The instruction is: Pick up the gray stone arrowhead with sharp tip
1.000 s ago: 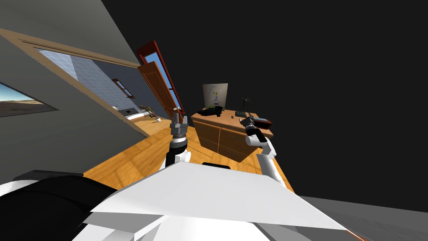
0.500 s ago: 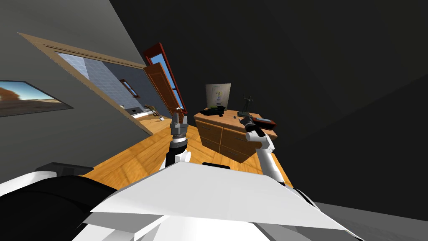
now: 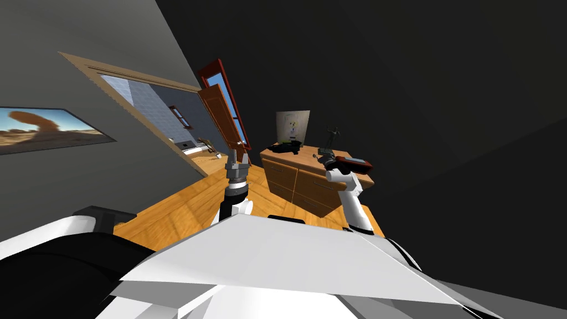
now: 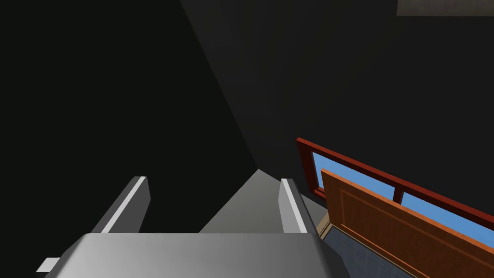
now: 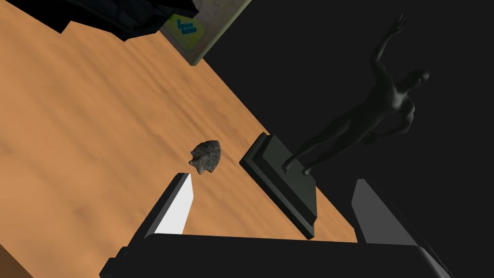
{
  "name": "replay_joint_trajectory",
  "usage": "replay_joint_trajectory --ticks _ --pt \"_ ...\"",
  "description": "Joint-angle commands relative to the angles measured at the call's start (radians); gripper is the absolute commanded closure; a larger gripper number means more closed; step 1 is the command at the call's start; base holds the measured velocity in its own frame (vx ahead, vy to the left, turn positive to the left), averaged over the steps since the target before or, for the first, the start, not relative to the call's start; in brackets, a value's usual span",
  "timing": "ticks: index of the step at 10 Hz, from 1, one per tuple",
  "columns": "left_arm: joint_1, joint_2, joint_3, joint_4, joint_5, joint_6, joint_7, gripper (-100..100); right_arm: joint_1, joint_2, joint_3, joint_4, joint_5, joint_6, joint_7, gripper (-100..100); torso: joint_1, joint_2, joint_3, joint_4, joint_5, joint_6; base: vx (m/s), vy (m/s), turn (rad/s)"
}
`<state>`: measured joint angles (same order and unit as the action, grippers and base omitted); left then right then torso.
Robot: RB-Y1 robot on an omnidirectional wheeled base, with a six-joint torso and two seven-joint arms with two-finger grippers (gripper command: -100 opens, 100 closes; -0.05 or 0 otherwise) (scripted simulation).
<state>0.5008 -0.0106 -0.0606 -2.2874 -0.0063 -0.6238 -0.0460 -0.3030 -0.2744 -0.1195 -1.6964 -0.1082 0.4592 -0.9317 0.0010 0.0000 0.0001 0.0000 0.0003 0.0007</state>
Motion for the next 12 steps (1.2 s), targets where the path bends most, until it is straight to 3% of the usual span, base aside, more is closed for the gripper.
replay_joint_trajectory --ticks 1,2,4,5,6,7,9,10,12 --pt "0.0 0.0 0.0 0.0 0.0 0.0 0.0 0 -0.005 0.0 -0.002 0.004 0.001 0.035 -0.015 -100 0.0 0.0 0.0 0.0 0.0 0.0 0.001 0.012 -0.015" --pt "0.0 0.0 0.0 0.0 0.0 0.0 0.0 0 -0.053 -0.01 -0.017 0.047 0.003 0.071 -0.062 -100 -0.001 0.0 0.0 0.0 0.0 0.0 -0.002 0.021 0.126" --pt "0.0 0.0 0.0 0.0 0.0 0.0 0.0 0 -0.053 -0.01 -0.017 0.047 0.003 0.107 -0.072 -100 0.0 0.0 0.0 0.0 0.0 0.0 0.003 0.014 0.024" --pt "0.0 0.0 0.0 0.0 0.0 0.0 0.0 0 -0.1 -0.021 -0.034 0.092 0.006 0.144 -0.119 -100 -0.001 0.0 0.0 0.0 0.0 0.0 0.006 0.018 0.123" --pt "0.0 0.0 0.0 0.0 0.0 0.0 0.0 0 -0.1 -0.021 -0.034 0.092 0.006 0.174 -0.127 -100 0.0 0.0 0.0 0.0 0.0 0.0 0.009 0.012 0.068" --pt "0.0 0.0 0.0 0.0 0.0 0.0 0.0 0 -0.139 -0.032 -0.051 0.128 0.01 0.204 -0.165 -100 -0.001 0.0 0.0 0.0 0.0 0.0 0.02 0.016 0.11" --pt "0.0 0.0 0.0 0.0 0.0 0.0 0.0 0 -0.146 -0.032 -0.051 0.137 0.01 0.251 -0.18 -100 -0.001 -0.001 -0.001 0.0 0.0 0.0 0.013 0.005 0.033" --pt "0.0 0.0 0.0 0.0 0.0 0.0 0.0 0 -0.191 -0.044 -0.069 0.182 0.014 0.284 -0.227 -100 -0.001 0.0 0.0 0.0 0.0 0.0 0.014 0.006 0.112" --pt "0.0 0.0 0.0 0.0 0.0 0.0 0.0 0 -0.191 -0.044 -0.069 0.182 0.014 0.321 -0.23 -100 -0.001 -0.001 -0.001 0.0 0.0 0.0 0.014 0.001 0.037"
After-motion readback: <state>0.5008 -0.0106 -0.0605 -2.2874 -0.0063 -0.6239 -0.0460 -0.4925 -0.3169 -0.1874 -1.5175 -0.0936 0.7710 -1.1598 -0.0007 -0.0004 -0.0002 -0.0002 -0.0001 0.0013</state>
